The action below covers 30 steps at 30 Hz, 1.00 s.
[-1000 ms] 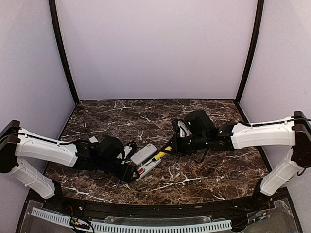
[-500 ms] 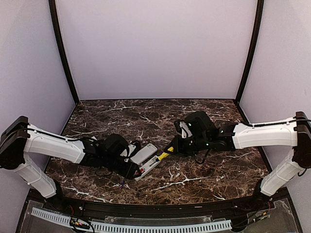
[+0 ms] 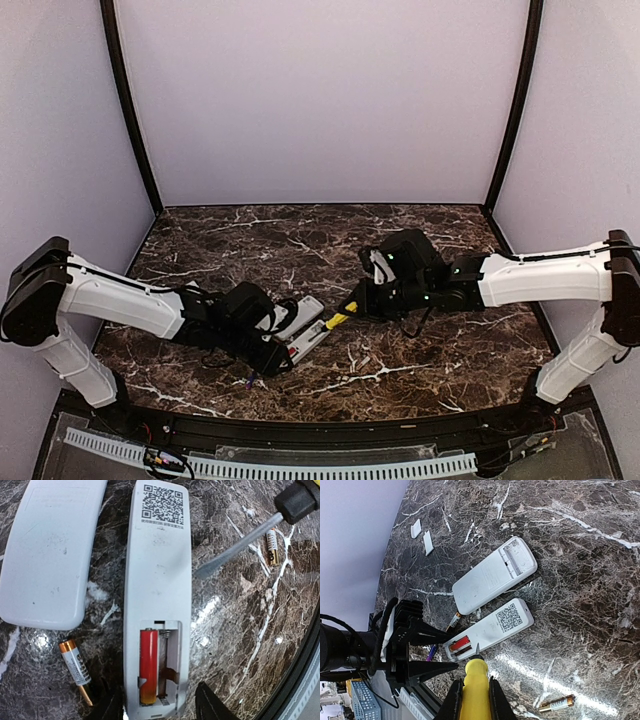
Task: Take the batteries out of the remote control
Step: Adjust the remote control without the battery cover at the center of the board.
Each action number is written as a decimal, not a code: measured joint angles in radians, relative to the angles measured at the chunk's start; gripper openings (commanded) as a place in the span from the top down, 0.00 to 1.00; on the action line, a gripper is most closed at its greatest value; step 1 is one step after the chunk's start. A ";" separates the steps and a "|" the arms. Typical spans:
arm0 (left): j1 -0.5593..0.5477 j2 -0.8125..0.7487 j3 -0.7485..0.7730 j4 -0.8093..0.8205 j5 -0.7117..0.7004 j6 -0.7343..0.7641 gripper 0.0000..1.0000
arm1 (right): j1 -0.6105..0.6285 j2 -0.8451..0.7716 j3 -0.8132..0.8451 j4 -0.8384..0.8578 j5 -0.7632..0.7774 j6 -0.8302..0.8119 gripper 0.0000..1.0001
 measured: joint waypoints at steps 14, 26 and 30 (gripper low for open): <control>-0.022 0.121 0.056 0.149 0.179 -0.039 0.51 | 0.000 -0.052 0.000 -0.044 0.066 0.000 1.00; -0.036 0.198 0.136 0.206 0.288 -0.038 0.49 | 0.000 -0.144 -0.008 -0.105 0.166 0.009 1.00; -0.038 0.163 0.124 0.210 0.285 -0.026 0.44 | 0.000 -0.178 -0.024 -0.130 0.210 0.021 1.00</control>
